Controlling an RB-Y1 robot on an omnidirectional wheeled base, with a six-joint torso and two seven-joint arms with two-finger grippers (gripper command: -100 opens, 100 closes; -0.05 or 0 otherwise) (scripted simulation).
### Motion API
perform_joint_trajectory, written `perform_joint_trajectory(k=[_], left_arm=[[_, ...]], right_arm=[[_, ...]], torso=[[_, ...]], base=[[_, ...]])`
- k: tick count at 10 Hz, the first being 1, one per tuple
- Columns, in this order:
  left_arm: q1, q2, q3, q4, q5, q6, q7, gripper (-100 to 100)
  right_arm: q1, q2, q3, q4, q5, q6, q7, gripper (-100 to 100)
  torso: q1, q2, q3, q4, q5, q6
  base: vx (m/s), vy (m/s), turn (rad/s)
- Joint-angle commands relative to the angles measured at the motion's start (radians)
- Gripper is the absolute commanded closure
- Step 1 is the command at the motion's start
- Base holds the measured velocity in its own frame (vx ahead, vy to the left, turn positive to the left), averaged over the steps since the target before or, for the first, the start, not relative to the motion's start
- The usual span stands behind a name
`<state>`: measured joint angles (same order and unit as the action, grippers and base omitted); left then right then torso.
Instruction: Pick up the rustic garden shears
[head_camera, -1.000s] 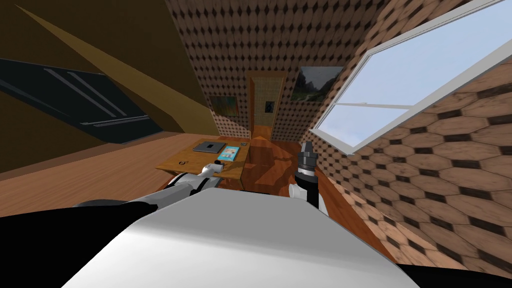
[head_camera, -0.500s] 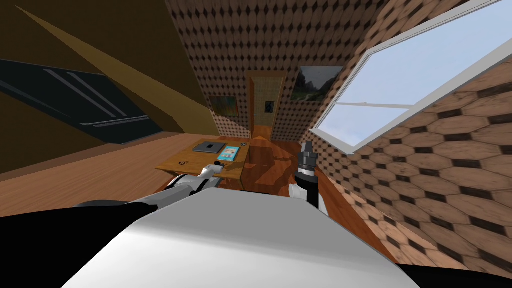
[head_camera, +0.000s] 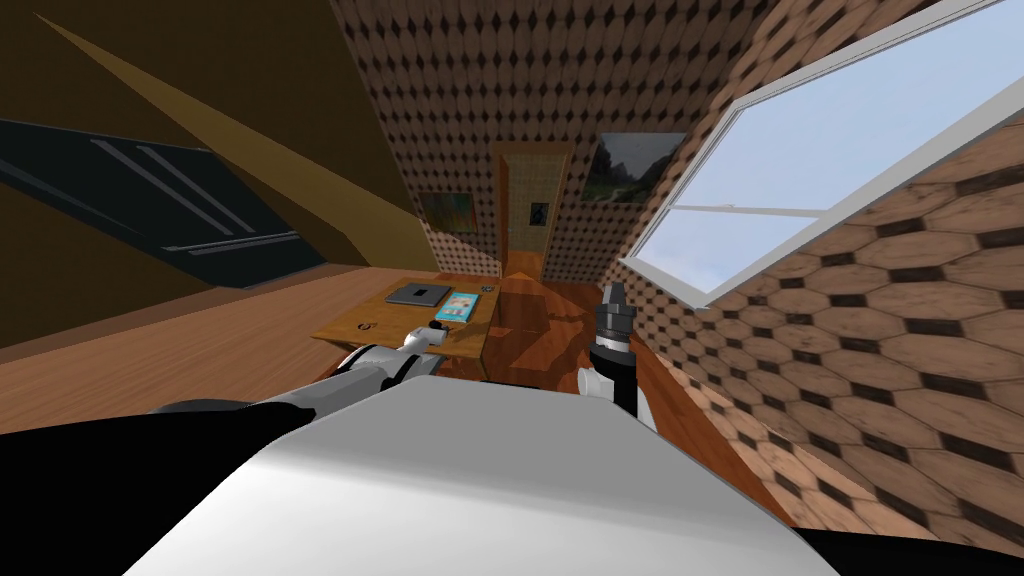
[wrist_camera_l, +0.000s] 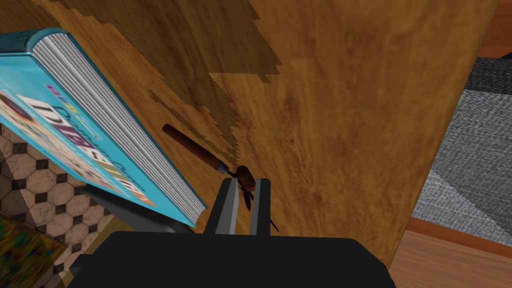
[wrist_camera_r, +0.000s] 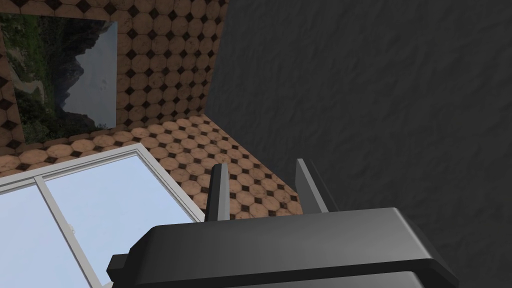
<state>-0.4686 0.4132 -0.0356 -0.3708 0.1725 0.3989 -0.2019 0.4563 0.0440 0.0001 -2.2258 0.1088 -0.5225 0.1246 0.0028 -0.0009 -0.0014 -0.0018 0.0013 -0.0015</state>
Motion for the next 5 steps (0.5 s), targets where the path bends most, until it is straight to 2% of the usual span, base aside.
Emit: perform_joint_trajectory(k=[1,3,4,5], left_arm=[[0.005,0.008,0.000,-0.034,0.007,0.031,-0.007,100],[-0.007,0.014,-0.001,-0.043,0.015,0.052,-0.013,100],[-0.009,0.011,0.000,-0.025,0.016,0.034,-0.014,100],[-0.011,0.012,0.000,-0.025,0.017,0.037,-0.016,0]], right_arm=[[0.000,0.000,0.000,0.000,0.000,0.000,0.000,0],[0.000,0.000,0.000,0.000,0.000,0.000,0.000,0],[0.000,0.000,0.000,0.000,0.000,0.000,0.000,0],[0.000,0.000,0.000,0.000,0.000,0.000,0.000,0]], torso=[[0.000,0.000,0.000,0.000,0.000,0.000],[0.000,0.001,0.000,-0.001,0.000,-0.001],[-0.001,0.002,0.001,0.000,0.000,0.000],[0.000,0.002,0.001,0.000,0.000,-0.001]], base=[[0.000,0.000,0.000],[-0.013,-0.005,0.002],[-0.015,-0.005,-0.001],[0.000,0.000,0.000]])
